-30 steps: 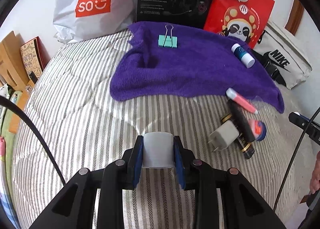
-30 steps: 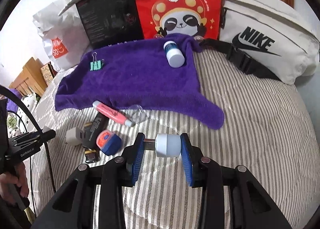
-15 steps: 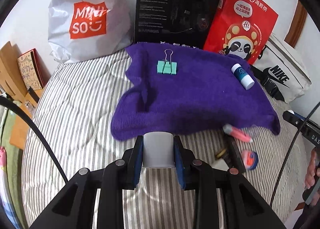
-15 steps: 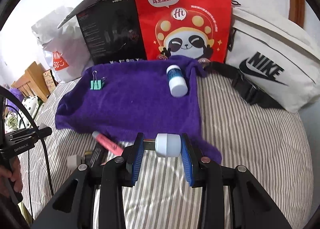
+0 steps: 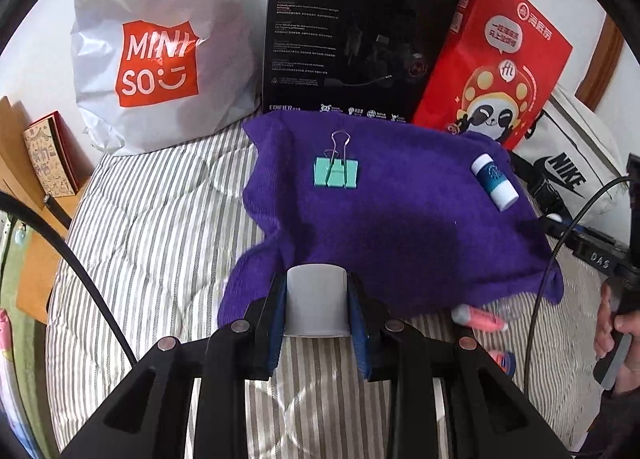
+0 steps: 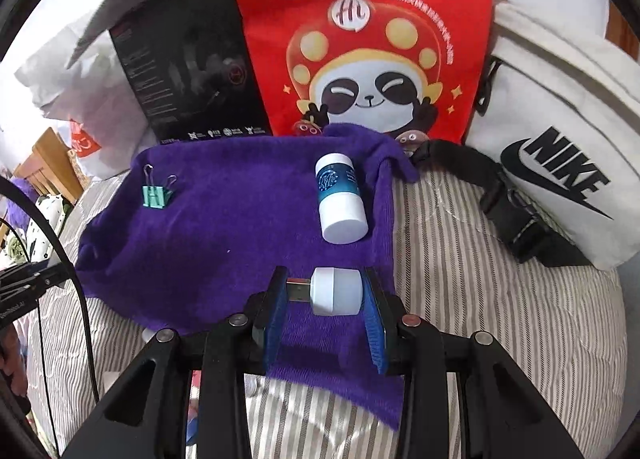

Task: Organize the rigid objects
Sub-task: 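Carry the paper roll toward the towel with the left while the right sets the USB stick on it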

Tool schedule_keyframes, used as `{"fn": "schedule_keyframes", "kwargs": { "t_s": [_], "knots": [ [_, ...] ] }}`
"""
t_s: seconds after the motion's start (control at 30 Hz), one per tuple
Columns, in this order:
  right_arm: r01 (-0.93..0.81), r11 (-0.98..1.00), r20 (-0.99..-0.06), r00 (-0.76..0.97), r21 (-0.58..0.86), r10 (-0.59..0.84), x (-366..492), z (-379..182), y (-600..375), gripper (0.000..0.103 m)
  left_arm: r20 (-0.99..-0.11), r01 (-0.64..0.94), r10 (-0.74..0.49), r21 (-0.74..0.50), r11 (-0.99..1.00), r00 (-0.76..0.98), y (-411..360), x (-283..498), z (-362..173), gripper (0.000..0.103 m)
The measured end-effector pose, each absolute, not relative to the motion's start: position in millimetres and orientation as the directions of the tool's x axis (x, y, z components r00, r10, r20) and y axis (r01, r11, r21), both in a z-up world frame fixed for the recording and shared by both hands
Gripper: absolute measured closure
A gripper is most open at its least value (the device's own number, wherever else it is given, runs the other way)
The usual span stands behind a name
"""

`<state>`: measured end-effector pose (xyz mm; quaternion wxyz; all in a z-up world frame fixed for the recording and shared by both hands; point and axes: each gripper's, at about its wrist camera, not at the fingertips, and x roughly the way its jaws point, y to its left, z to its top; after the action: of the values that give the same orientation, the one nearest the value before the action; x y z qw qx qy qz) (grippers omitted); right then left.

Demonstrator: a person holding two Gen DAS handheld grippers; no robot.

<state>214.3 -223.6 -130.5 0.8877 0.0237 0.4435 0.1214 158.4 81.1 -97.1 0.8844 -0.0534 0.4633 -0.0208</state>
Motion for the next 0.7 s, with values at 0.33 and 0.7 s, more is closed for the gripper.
{"fn": "schedule_keyframes", "kwargs": {
  "t_s": [0.33,0.7],
  "knots": [
    [-0.221,0.966,-0.827,0.511,0.135,0.233,249.2,-157.8,-209.4,0.067,-0.821,-0.005,-0.106,-0.132,0.991,0.561,83.1,182.2,-103.8,0.076],
    [-0.223,0.97,-0.845,0.498,0.093,0.196,264.4,-172.8,-199.1,0.067,-0.834,0.018,-0.12,-0.131,0.991,0.538,80.3,192.2,-114.1,0.076]
  ]
}}
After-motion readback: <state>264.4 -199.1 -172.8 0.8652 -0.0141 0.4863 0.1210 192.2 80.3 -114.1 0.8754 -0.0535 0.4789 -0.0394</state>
